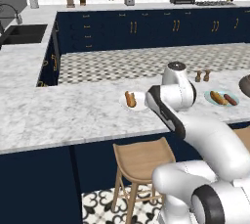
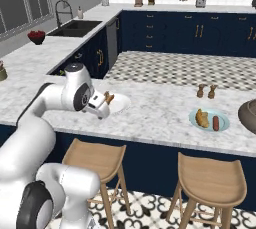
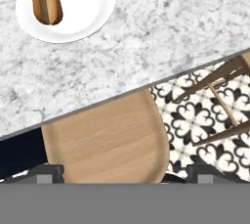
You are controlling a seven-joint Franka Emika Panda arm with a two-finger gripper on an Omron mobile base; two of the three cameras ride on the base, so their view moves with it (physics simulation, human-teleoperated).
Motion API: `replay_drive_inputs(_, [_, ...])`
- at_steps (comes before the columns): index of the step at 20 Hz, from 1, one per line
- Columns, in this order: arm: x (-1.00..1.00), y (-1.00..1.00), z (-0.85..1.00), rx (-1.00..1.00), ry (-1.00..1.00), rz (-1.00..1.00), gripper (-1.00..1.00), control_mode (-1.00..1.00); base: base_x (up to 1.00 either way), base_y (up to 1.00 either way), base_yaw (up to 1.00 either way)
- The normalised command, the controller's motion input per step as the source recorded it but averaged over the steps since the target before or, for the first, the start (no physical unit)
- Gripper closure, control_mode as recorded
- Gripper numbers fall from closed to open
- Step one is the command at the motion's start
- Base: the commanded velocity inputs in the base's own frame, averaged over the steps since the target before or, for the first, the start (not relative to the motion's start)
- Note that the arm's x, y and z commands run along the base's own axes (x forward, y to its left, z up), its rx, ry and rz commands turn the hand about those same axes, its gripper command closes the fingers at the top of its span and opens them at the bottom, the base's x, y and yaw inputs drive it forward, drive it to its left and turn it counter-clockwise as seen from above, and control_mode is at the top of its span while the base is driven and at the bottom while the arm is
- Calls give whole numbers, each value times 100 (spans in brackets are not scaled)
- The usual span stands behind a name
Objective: Place one bun and one sausage from the bowl on each plate.
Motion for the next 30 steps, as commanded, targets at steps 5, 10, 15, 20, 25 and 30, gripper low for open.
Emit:
replay_drive_inputs(5, [-37,-4,17,0,0,-1,-100,-100,0,0,0])
replay_drive_inputs(10, [0,0,0,0,0,0,-100,100,0,-37,0])
replay_drive_inputs(15, [0,0,0,0,0,0,-100,100,-1,-100,0])
replay_drive_inputs(20, [0,0,0,0,0,0,-100,100,-3,-100,0])
replay_drive_inputs(25, [0,0,0,0,0,0,-100,100,0,-100,0])
replay_drive_inputs(30, [0,0,0,0,0,0,-100,100,11,-84,0])
